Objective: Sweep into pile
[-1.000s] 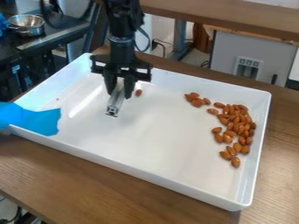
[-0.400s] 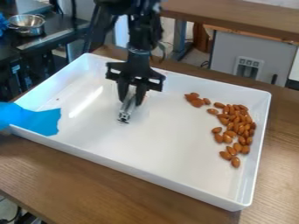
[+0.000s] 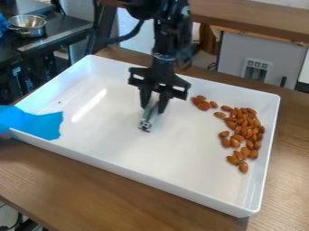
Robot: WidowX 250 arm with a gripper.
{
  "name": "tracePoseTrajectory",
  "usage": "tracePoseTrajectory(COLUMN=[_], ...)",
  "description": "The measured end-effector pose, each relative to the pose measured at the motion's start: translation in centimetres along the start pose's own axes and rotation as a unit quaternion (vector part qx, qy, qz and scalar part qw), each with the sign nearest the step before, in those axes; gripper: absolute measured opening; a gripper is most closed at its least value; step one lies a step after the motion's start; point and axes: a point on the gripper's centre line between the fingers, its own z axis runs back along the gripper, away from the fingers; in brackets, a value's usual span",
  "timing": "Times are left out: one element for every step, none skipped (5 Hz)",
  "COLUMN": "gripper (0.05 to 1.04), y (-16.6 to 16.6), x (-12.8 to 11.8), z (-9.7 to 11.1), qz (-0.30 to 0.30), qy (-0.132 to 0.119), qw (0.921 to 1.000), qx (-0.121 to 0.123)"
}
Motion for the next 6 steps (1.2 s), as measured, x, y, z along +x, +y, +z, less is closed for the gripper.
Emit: tracePoseTrajectory(gripper=[0.380, 0.379, 0.379, 0.380, 0.380, 0.379], y=[-2.7, -5.2, -6.7, -8.6, -10.2, -11.9], x=[-0.5, -0.6, -0.4, -0.7, -1.3, -1.8], z=[0.4, 0.9, 0.8, 1.0, 1.3, 1.8], qz=[-0.018, -0.013, -0.006, -0.009, -0.015, -0.021], qy=[0.002, -0.002, -0.005, -0.008, -0.006, 0.002], qw=[0.9998, 0.9998, 0.9998, 0.9997, 0.9995, 0.9990], qx=[-0.010, -0.014, -0.017, -0.021, -0.027, -0.040])
